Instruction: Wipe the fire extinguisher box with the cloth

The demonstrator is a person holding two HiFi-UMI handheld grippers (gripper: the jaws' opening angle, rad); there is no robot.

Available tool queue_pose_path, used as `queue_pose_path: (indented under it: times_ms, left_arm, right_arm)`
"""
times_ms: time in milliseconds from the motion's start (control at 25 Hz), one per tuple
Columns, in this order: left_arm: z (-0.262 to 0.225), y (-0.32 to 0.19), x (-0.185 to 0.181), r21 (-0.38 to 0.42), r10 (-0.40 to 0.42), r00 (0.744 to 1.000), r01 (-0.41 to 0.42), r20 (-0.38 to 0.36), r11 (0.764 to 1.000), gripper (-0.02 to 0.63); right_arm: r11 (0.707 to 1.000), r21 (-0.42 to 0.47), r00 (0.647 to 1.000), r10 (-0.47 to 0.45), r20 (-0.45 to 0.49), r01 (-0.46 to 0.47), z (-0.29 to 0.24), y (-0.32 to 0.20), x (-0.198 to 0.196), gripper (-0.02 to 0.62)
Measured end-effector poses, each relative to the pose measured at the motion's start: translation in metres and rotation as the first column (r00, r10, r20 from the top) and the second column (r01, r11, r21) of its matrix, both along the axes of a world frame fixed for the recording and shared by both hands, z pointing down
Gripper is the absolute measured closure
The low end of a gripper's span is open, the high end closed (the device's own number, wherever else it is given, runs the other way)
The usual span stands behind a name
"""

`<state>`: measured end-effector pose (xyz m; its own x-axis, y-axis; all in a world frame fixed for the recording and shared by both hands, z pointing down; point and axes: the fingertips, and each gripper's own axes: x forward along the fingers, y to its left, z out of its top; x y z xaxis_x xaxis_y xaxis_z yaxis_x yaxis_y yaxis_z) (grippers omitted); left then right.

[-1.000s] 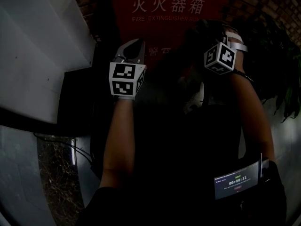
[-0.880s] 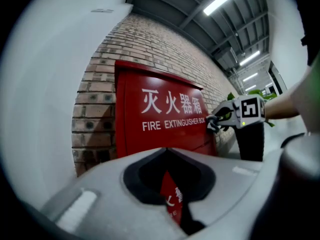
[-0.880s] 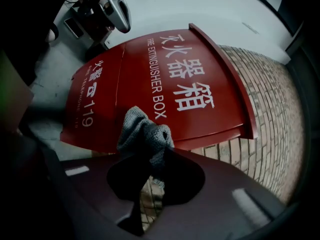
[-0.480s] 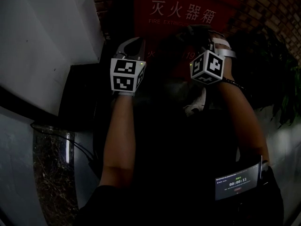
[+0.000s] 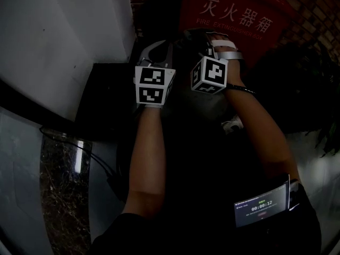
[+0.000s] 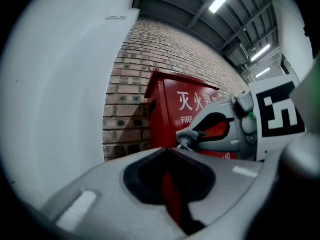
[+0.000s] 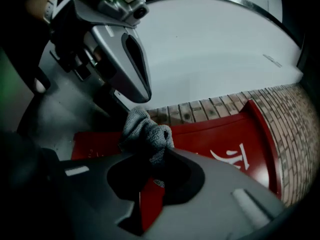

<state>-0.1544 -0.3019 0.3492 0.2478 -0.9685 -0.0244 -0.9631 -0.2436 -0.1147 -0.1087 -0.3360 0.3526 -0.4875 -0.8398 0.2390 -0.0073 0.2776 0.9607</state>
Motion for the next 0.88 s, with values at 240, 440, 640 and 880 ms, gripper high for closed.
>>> queue_pose_path:
  times_ms: [240,440,640,880]
  left_arm:
    - [0.013,-0.009,0.004,-0.033,0.015,0.998,-0.017,-0.066,0.999,0.603]
    - [0.021,-0.017,0.017,-0.040,0.039,0.995,-0.043,-0.096,0.998,0.603]
    - [0.020,-0.016,0.043,-0.024,0.093,0.987,-0.097,-0.133,0.995,0.603]
    - [0.030,-0.019,0.072,-0.039,0.111,0.990,-0.115,-0.086,0.993,0.603]
  right_arm:
    - [1.000,0.011,0.999,-0.024,0.027,0.023,0.002,-0.009,-0.021,0.555]
    - [1.000,0.022,1.000,-0.012,0.012,0.012,0.008,-0.009,-0.006,0.557]
    - [0.999,0.043,1.000,0.024,0.001,-0.024,0.014,-0.016,0.038,0.557]
    - [0.995,0.036,0.996,0.088,0.020,-0.088,0.021,-0.025,0.093,0.557]
